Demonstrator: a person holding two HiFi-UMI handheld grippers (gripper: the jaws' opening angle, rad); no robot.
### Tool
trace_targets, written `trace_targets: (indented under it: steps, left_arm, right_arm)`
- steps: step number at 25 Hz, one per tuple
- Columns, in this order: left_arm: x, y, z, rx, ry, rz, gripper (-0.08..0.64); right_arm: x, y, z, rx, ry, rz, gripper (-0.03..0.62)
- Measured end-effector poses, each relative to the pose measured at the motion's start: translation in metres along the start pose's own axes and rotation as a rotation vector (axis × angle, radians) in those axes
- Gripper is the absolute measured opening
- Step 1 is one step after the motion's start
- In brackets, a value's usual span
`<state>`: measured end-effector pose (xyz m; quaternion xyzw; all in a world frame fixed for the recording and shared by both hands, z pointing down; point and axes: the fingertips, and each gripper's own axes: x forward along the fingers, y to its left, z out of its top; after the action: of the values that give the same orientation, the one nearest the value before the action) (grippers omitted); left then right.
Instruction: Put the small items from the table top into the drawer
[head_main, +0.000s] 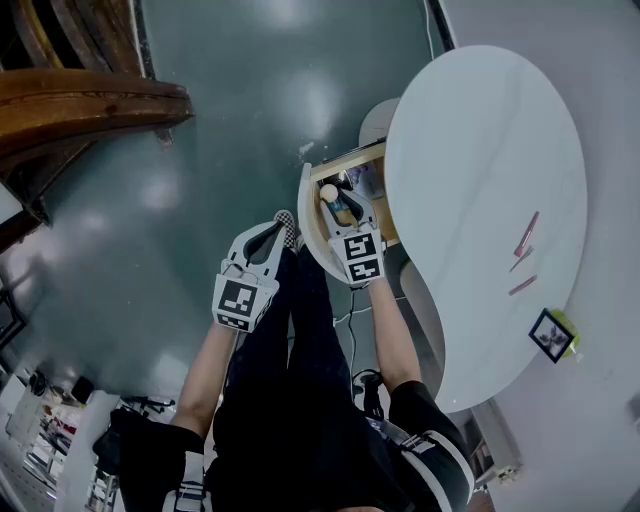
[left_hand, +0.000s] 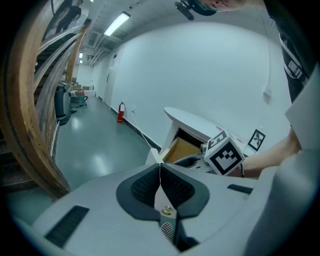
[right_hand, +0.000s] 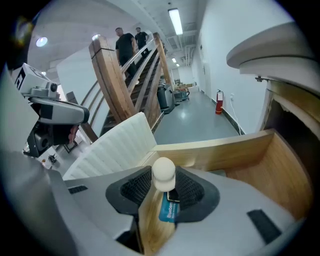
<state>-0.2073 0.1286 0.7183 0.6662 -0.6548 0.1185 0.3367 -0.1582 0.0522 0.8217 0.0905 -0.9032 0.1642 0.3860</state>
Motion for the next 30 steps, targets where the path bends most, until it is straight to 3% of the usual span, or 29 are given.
trace_targets:
  steps: [16,30]
  left_arm:
    - [-0.021,-0.007,0.029,0.025,-0.043,0.003,0.02]
    - [-0.071,-0.041,0.109,0.103,-0.162,-0.007,0.02]
  right_arm:
    - [-0.031,0.008,0.033,-0.016,-0.057,-0.04,0.146]
    - [-0.124,0.021,0.112,-0.039,-0.221,-0.111,0.144]
